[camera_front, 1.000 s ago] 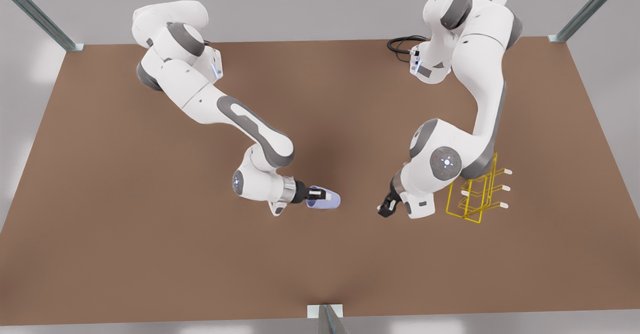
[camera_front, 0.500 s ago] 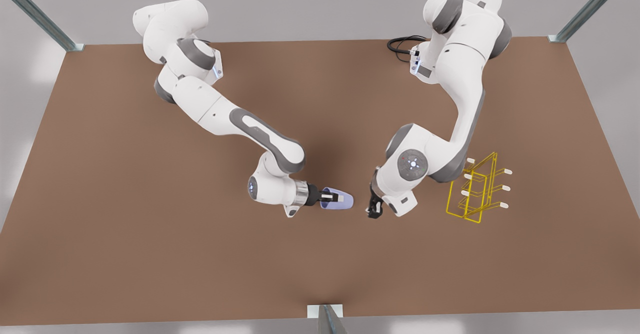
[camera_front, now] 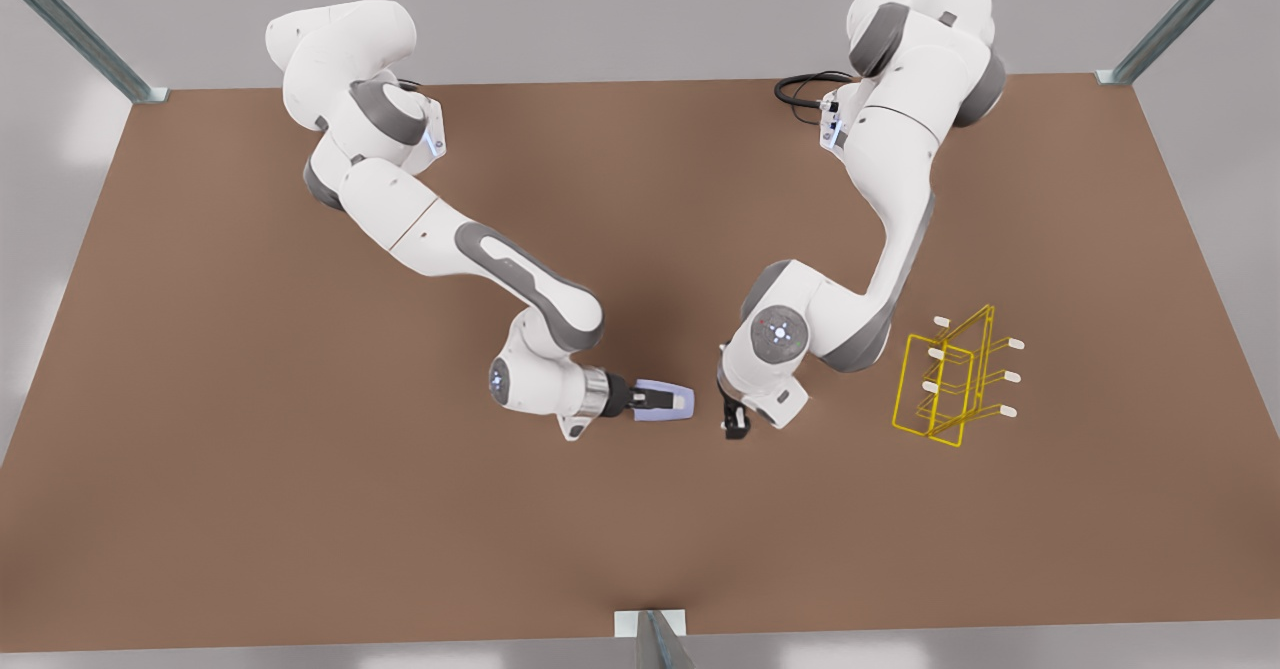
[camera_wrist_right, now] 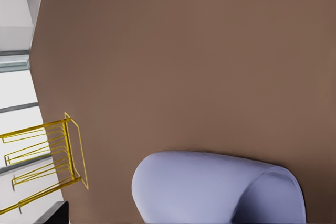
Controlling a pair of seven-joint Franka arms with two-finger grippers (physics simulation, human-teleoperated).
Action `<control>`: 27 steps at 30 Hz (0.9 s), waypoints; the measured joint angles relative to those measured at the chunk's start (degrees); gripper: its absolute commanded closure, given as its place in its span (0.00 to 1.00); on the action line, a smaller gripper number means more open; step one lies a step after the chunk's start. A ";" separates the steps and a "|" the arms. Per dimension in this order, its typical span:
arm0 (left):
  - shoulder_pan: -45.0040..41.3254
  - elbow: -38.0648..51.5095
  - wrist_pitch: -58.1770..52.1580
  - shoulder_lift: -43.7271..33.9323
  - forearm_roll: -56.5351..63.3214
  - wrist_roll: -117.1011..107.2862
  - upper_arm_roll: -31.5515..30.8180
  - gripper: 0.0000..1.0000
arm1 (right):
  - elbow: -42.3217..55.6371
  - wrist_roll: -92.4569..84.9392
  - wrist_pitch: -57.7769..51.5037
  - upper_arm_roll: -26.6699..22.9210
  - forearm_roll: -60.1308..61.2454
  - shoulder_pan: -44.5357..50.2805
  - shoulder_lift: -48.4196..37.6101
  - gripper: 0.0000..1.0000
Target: Place the cup on the cup holder
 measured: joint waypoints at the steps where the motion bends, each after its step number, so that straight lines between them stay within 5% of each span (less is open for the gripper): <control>1: -0.24 -0.29 0.44 0.01 0.28 -0.57 -0.01 0.00 | -0.55 0.02 -0.05 0.21 -0.41 -0.61 -0.04 0.00; 8: -2.04 -0.76 2.84 1.02 1.29 -3.77 -0.01 0.00 | -7.63 0.16 -0.31 6.87 -5.15 -9.93 -0.67 0.00; 12: -4.51 -0.93 3.96 2.63 2.95 -5.12 -0.01 0.00 | -23.17 0.24 -0.62 16.62 -12.71 -28.75 -3.07 0.00; 16: -4.43 -0.55 5.44 3.96 4.07 -6.13 0.06 0.00 | -40.21 -0.42 -4.62 19.20 -17.51 -48.32 -17.86 0.00; 18: -4.91 -0.70 6.74 4.74 5.21 -6.54 0.07 0.00 | -43.46 -1.50 -10.18 14.42 -18.69 -51.27 -31.62 0.00; 22: -5.64 -0.69 8.98 5.04 6.40 -7.23 0.08 0.00 | -41.28 -4.43 -24.31 -5.27 -25.81 -40.60 -52.12 0.00; 27: -7.36 -0.53 10.83 6.47 6.91 -7.89 0.07 0.00 | -22.05 -6.98 -42.66 -9.84 -36.00 -40.34 -55.41 0.00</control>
